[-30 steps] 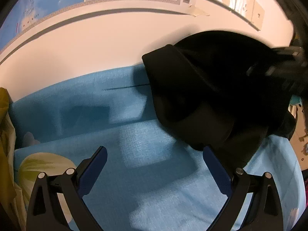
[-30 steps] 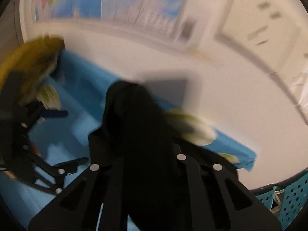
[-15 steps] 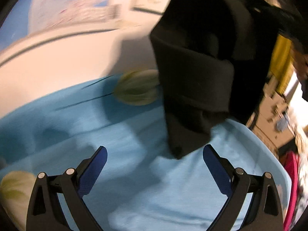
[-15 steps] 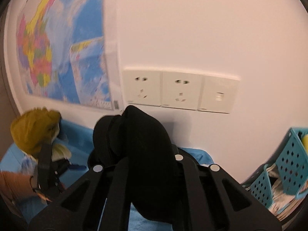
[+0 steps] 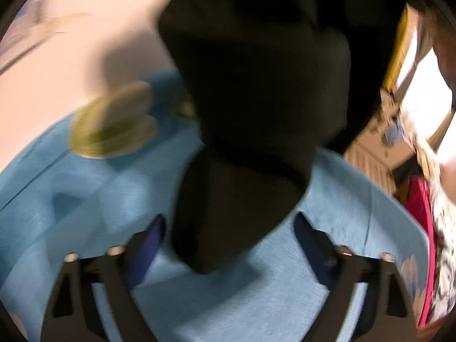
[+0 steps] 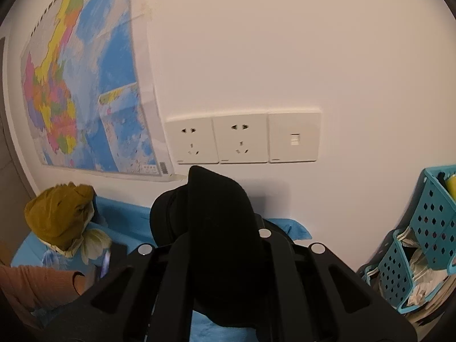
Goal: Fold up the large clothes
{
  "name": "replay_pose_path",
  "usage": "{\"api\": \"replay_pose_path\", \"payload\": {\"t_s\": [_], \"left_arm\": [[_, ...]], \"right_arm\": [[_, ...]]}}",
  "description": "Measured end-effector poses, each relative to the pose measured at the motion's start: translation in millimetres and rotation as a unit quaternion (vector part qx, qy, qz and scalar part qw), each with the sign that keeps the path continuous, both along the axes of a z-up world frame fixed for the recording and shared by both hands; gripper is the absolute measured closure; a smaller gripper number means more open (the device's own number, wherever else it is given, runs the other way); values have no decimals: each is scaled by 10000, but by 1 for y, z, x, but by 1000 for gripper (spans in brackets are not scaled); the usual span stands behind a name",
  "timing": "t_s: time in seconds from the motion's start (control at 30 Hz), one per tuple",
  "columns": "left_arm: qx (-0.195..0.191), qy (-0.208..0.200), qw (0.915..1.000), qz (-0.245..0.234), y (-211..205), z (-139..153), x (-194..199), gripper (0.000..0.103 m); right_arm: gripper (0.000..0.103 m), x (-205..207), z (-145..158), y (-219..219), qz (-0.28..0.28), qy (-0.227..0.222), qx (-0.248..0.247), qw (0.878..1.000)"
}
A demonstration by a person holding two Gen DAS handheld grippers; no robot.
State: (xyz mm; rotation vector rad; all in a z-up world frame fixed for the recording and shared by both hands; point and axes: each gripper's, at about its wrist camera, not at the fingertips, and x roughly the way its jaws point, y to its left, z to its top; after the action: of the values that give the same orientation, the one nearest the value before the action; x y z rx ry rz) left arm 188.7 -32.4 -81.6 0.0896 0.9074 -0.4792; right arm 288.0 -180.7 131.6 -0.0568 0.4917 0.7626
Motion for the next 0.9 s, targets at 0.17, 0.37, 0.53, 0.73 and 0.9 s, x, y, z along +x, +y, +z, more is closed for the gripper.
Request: {"api": "replay_pose_path", "payload": {"t_s": [0.17, 0.37, 0.53, 0.73, 0.9], "left_arm": [[414, 1, 9991, -3, -17, 7, 27, 90], [-357, -397, 9942, 928, 5, 72, 80, 95], [-465, -1480, 9846, 812, -28, 171, 96, 95], [-1036, -2835, 9490, 911, -30, 290, 69, 95], [-1267, -4020, 8999, 1117, -9, 372, -32, 94]], "right_arm": [[97, 1, 5, -19, -138, -31, 97, 9999], [98, -3, 41, -60, -677, -427, 81, 9968], [98, -44, 115, -114, -1089, -1304, 241, 9852], [98, -138, 200, -173, -1436, -2522, 421, 9560], [98, -226, 234, -192, -1269, -3194, 579, 9373]]}}
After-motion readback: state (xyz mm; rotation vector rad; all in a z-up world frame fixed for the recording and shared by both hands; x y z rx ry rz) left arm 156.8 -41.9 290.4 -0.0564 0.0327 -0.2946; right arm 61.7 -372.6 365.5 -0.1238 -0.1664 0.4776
